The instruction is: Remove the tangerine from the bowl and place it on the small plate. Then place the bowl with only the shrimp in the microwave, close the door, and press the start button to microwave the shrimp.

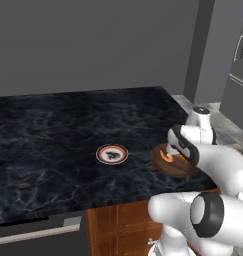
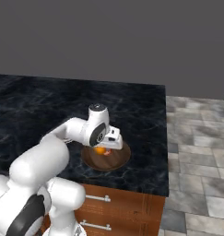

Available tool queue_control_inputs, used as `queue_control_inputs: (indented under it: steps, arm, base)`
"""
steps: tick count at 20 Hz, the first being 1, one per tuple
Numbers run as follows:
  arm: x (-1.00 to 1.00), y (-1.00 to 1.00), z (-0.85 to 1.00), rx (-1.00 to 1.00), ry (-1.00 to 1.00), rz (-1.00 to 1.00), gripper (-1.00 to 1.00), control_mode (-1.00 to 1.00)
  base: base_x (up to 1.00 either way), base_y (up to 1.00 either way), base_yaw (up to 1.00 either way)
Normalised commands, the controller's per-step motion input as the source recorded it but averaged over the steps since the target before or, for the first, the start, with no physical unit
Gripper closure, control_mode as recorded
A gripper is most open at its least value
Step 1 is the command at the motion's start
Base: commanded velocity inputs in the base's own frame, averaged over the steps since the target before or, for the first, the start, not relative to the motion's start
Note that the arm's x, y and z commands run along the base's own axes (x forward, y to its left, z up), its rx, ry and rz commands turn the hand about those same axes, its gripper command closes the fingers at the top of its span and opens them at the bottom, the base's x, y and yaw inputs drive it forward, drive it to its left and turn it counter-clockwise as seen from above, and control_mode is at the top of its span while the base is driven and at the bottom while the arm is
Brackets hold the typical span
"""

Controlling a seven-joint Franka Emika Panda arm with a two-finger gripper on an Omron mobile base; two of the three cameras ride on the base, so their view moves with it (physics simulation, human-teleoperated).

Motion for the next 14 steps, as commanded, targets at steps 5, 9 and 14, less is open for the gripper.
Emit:
queue_control_inputs:
  steps: [5,9,14]
  arm:
    - [0.38,0.86,0.75,0.0,0.0,0.0,1.0,-1.0]
    - [0.66,0.98,0.29,0.0,0.06,0.0,1.0,-1.0]
    - [0.72,1.0,-0.07,-0.08,0.15,0.0,1.0,-1.0]
  base:
    - [0.0,0.0,0.0]
    - [0.0,0.0,0.0]
    - [0.0,0.0,0.0]
